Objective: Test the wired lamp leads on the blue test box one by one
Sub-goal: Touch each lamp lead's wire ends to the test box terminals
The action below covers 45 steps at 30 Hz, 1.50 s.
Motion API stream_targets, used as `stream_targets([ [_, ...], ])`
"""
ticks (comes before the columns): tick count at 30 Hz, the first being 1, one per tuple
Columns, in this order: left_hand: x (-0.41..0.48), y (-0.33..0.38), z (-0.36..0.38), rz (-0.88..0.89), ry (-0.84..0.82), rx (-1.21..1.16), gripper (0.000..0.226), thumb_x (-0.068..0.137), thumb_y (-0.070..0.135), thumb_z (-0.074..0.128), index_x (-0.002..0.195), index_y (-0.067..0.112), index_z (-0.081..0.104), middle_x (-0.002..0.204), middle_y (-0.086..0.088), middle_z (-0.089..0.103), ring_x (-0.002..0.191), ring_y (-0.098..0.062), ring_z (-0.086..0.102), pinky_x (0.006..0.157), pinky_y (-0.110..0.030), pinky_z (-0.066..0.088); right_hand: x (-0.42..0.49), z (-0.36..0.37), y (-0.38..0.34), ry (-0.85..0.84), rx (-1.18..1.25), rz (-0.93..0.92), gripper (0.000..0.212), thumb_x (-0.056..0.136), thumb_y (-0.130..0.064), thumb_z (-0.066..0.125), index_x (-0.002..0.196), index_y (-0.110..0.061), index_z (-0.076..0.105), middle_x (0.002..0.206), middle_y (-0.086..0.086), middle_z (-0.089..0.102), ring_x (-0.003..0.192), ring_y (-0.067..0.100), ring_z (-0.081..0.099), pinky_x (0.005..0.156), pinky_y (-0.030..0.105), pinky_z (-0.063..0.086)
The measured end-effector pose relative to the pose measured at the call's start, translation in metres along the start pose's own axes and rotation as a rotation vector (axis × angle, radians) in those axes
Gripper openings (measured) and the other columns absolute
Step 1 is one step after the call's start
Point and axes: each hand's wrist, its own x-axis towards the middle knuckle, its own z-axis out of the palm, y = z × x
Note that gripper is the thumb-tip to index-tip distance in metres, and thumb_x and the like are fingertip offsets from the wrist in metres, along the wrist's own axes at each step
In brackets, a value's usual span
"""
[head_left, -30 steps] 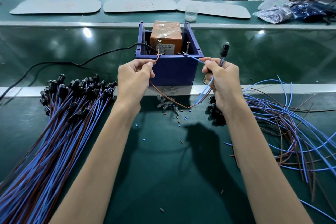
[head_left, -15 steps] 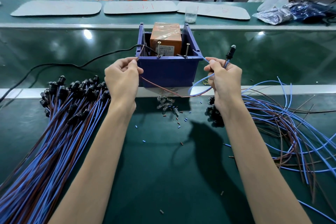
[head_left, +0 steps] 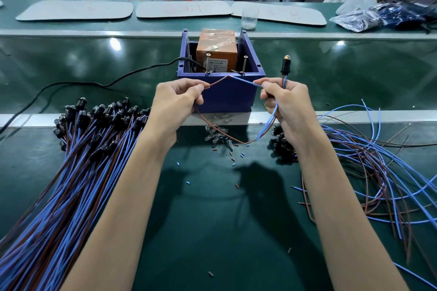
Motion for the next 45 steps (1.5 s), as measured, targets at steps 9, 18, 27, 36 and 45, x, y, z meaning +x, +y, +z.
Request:
stream_targets([
  [9, 0.002, -0.002, 0.000, 0.020, 0.107, -0.052, 0.017, 0.095, 0.009, 0.054, 0.090, 0.014, 0.070, 0.047, 0.013, 0.055, 0.039, 0.000, 0.039, 0.044, -0.011, 0.032, 0.001, 0.000, 0.000, 0.090, 0.063, -0.013, 0.024, 0.093, 0.001, 0.050, 0.080, -0.009, 0.068, 0.052, -0.008, 0.052, 0.040, 0.002, 0.031, 0.039, 0.013, 0.022],
  [18, 0.003, -0.007, 0.013, 0.031, 0.413, -0.107, 0.015, 0.094, 0.014, 0.054, 0.089, 0.019, 0.068, 0.049, 0.014, 0.061, 0.041, -0.001, 0.043, 0.050, -0.019, 0.036, 0.004, 0.008, 0.005, 0.256, 0.135, -0.044, 0.026, 0.096, -0.001, 0.048, 0.079, -0.011, 0.065, 0.048, -0.009, 0.056, 0.037, 0.002, 0.034, 0.038, 0.014, 0.026],
  [27, 0.000, -0.006, 0.013, 0.021, 0.221, -0.018, 0.018, 0.094, 0.014, 0.056, 0.086, 0.020, 0.071, 0.049, 0.016, 0.058, 0.040, 0.000, 0.039, 0.052, -0.015, 0.036, 0.001, 0.011, 0.005, 0.133, 0.082, -0.013, 0.024, 0.096, -0.002, 0.049, 0.082, -0.012, 0.066, 0.047, -0.011, 0.056, 0.034, 0.000, 0.032, 0.037, 0.011, 0.024],
  [36, -0.005, -0.005, 0.015, 0.022, 0.187, -0.009, 0.021, 0.093, 0.017, 0.057, 0.082, 0.028, 0.070, 0.050, 0.017, 0.058, 0.047, 0.003, 0.044, 0.069, -0.026, 0.038, 0.001, 0.006, 0.004, 0.135, 0.072, -0.007, 0.024, 0.095, -0.003, 0.051, 0.081, -0.012, 0.069, 0.051, -0.010, 0.055, 0.038, 0.002, 0.030, 0.039, 0.014, 0.025],
  [45, -0.006, -0.006, 0.014, 0.017, 0.184, -0.001, 0.017, 0.093, 0.017, 0.057, 0.088, 0.026, 0.070, 0.050, 0.016, 0.059, 0.047, 0.002, 0.045, 0.072, -0.029, 0.038, 0.001, 0.005, 0.002, 0.140, 0.078, -0.001, 0.022, 0.094, -0.002, 0.051, 0.081, -0.010, 0.066, 0.051, -0.008, 0.054, 0.039, 0.001, 0.031, 0.041, 0.015, 0.024],
])
